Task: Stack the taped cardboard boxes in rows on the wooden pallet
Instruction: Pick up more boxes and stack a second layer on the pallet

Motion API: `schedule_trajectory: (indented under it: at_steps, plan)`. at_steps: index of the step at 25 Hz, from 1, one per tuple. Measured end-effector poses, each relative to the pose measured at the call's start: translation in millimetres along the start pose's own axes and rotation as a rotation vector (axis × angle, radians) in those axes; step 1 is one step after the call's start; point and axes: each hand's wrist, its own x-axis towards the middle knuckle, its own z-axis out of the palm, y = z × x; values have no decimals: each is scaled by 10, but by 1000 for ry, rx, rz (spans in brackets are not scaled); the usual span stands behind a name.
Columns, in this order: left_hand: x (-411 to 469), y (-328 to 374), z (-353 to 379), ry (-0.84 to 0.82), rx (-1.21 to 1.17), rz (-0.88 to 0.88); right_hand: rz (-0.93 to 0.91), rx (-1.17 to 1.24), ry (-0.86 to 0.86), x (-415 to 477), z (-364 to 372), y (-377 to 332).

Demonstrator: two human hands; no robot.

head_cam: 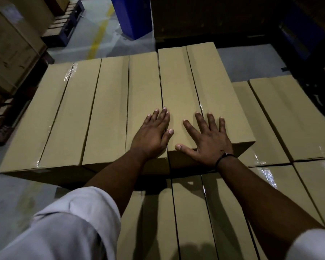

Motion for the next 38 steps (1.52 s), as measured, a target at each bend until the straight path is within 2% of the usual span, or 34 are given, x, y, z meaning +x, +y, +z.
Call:
schedule_trajectory:
  at_steps: [5,9,12,15,20,26,31,34,38]
  plan:
    - [2,-1,-9,18,-29,-6,11,11,-30,-6,-5,5]
    - [-2,-12,14,22,-54,-6,27,145,-20,7,-56,52]
    - [-6,-17,61,58,-101,-12,272,225,95,-92,-35,275]
    - [-18,10,89,97,-146,-37,483,233,107,-213,17,477]
    - [0,48,-35,65,-163,-28,468,224,87,-172,11,538]
    - [-94,348,-257,-27,-449,-223,395,319,79,-289,-38,547]
    - [-73,361,-121,11,-649,-312,366,387,64,-422,-71,610]
    - [-157,393,-133,-49,-599,-313,340,401,42,-434,-77,657]
    - [-238,432,25,-46,-205,-71,331,348,37,-416,-53,628]
